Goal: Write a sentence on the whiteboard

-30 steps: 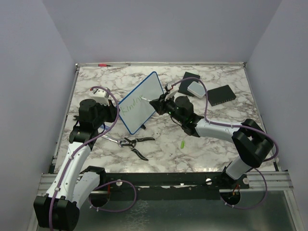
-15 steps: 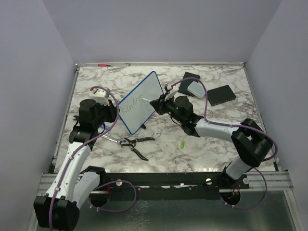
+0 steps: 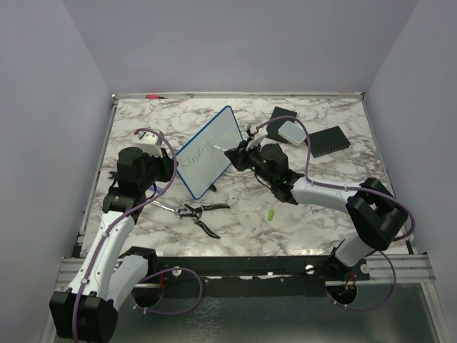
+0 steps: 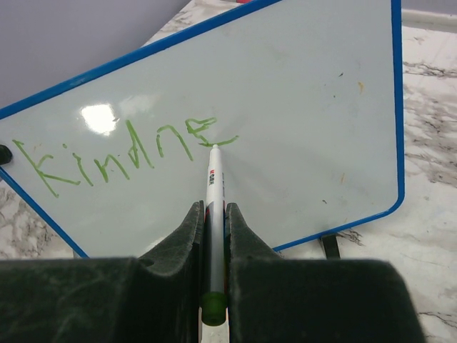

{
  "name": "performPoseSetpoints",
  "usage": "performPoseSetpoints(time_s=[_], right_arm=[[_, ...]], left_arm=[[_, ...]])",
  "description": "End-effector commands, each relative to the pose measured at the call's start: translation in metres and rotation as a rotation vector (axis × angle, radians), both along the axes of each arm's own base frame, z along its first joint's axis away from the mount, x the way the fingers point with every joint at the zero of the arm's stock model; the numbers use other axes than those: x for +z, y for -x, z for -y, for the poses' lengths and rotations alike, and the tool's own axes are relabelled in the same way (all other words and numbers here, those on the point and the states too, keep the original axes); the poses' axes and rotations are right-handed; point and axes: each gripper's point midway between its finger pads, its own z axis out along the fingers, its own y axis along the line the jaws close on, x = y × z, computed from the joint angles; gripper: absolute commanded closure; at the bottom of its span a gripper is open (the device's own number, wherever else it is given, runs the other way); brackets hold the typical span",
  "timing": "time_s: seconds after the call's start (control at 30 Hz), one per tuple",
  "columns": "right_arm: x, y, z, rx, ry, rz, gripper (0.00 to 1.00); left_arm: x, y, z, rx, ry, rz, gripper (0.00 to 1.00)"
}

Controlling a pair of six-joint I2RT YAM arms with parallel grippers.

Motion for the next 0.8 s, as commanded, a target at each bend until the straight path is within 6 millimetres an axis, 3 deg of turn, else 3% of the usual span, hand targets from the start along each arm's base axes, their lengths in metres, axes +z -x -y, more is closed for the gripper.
performPoseSetpoints(time_s=[0.0,0.47,0.77], right_arm=[[0.013,-0.004,0.008,-0.061,-0.007,0.010,0.99],[0.029,-0.025,0.014,-0.089,-0.041,0.047,0.99],[0.033,-0.032,0.007,-0.076,-0.042,0.067,0.99]], left_arm=[[-0.002,0.003,-0.002,0.002,-0.017,0.003,0.97],[-0.003,0.003,-0.002,0.003,-0.019,0.001,0.97],[-0.003,0.002,-0.002,0.003,-0.019,-0.001,0.97]])
